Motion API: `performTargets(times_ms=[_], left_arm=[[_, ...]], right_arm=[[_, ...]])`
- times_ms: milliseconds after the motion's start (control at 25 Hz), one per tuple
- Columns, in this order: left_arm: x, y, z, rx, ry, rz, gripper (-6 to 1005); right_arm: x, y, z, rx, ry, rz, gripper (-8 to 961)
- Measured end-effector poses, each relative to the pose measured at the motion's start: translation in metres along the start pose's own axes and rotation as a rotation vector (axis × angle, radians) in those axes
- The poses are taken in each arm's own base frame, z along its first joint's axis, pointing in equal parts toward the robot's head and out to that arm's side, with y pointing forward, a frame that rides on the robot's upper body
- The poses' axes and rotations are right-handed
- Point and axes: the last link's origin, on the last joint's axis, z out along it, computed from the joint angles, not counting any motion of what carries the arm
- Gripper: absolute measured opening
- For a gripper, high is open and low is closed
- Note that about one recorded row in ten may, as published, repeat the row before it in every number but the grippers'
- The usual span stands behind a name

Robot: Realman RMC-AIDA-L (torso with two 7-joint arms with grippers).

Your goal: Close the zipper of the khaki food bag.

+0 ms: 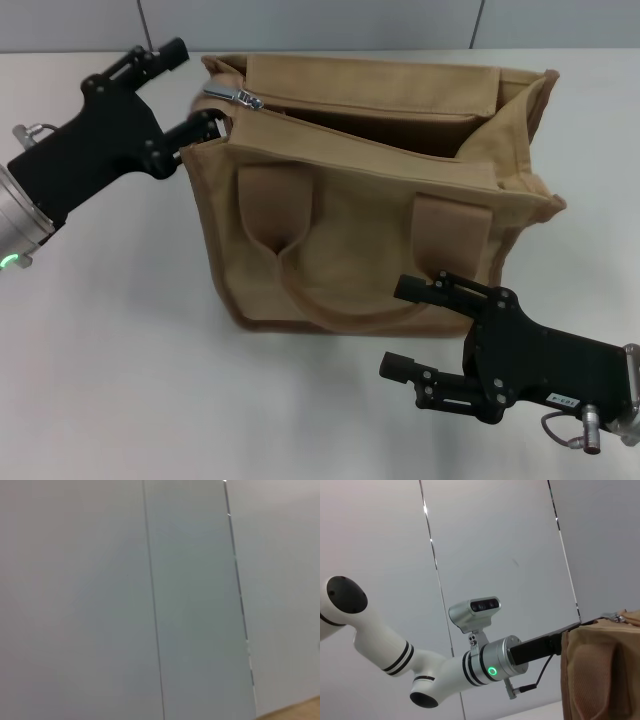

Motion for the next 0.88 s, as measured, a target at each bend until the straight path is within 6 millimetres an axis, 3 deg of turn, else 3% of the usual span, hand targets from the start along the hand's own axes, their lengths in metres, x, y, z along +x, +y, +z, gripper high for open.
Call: performTargets(times_ms=[480, 600, 800, 880], left_arm=[[-0.0021, -0.0012, -0.0030, 0.026, -0.003, 0.007, 637], [-0.0041, -0.0016, -0.0063, 0.045, -0.007, -0.004, 396], [-0.0073, -0.0007, -0.0067, 0.059, -0.013, -0.026, 129], [-0.0080, -0.0002, -0.0066, 0.063, -0.012, -0.029, 99]], right_arm=[[-0.0022, -0.0031, -0.0007, 0.016, -0.009, -0.010, 784], [-0.0031, -0.0043, -0.0005, 0.020, -0.012, -0.014, 784], [-0.0036, -0.0057, 0.0001, 0.023, -0.012, -0.017, 784], [-0.0036, -0.0062, 0.0001, 0.026, -0.011, -0.017, 783]])
